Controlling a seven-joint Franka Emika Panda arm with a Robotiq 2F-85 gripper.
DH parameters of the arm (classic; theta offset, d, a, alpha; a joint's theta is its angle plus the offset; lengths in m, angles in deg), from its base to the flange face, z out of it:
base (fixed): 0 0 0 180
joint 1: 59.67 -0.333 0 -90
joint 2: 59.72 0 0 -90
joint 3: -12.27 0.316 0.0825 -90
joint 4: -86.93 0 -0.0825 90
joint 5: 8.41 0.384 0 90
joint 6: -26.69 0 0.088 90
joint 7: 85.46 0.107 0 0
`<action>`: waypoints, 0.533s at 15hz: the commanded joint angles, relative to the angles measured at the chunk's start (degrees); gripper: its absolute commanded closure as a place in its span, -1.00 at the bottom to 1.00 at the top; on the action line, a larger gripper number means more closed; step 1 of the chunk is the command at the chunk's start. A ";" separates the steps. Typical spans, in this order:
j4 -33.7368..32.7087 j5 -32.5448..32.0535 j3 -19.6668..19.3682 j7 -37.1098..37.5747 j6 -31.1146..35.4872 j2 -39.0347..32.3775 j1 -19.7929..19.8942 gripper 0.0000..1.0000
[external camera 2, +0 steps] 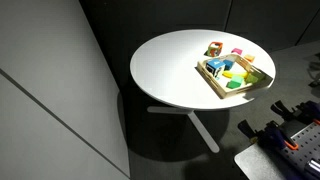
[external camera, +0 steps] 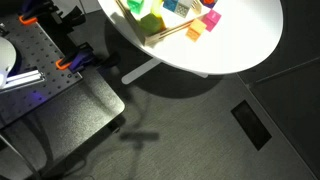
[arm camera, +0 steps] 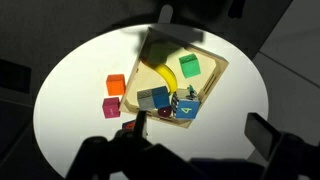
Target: Move the gray block from the tray to the table
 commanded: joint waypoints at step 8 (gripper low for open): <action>-1.04 1.72 1.85 0.94 0.66 -2.63 0.76 -1.00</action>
